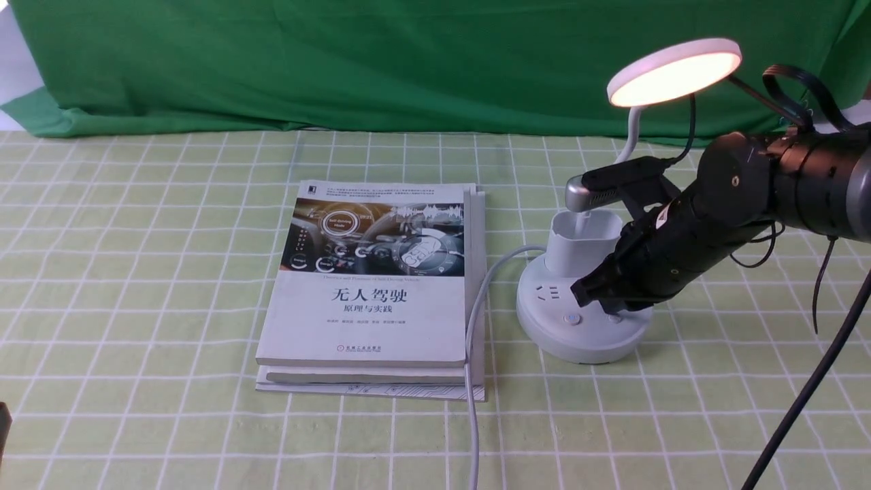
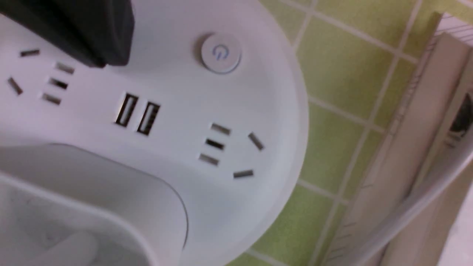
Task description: Turn on the table lamp on the green coffee tablecloth with your hand.
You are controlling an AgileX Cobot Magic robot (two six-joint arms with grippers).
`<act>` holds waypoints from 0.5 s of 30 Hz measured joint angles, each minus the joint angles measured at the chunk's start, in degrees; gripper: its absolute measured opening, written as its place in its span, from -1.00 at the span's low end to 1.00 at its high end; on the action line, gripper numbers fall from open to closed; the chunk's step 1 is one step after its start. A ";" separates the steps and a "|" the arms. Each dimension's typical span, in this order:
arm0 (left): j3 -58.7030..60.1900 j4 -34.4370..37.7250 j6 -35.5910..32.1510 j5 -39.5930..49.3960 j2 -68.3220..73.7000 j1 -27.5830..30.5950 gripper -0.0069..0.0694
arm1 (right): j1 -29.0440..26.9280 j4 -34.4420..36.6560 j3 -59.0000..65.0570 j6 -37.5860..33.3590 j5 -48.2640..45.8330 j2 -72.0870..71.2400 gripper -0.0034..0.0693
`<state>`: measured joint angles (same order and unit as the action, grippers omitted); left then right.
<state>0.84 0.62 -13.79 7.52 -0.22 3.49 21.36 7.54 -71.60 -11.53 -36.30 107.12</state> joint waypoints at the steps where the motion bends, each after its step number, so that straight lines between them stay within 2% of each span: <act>1: 0.00 0.00 0.00 0.00 0.00 0.00 -0.19 | 0.29 0.00 0.00 0.00 -0.32 -0.96 -0.82; 11: 0.00 0.00 0.00 0.00 0.00 0.00 -0.19 | 1.26 0.11 4.47 0.24 -4.29 -6.41 -0.82; 15: 0.00 0.00 0.00 0.00 0.00 0.00 -0.19 | 1.26 0.11 13.50 2.31 -3.14 -14.26 -0.82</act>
<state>0.84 0.62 -13.79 7.52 -0.22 3.49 22.62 7.65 -58.10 -9.22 -39.44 92.86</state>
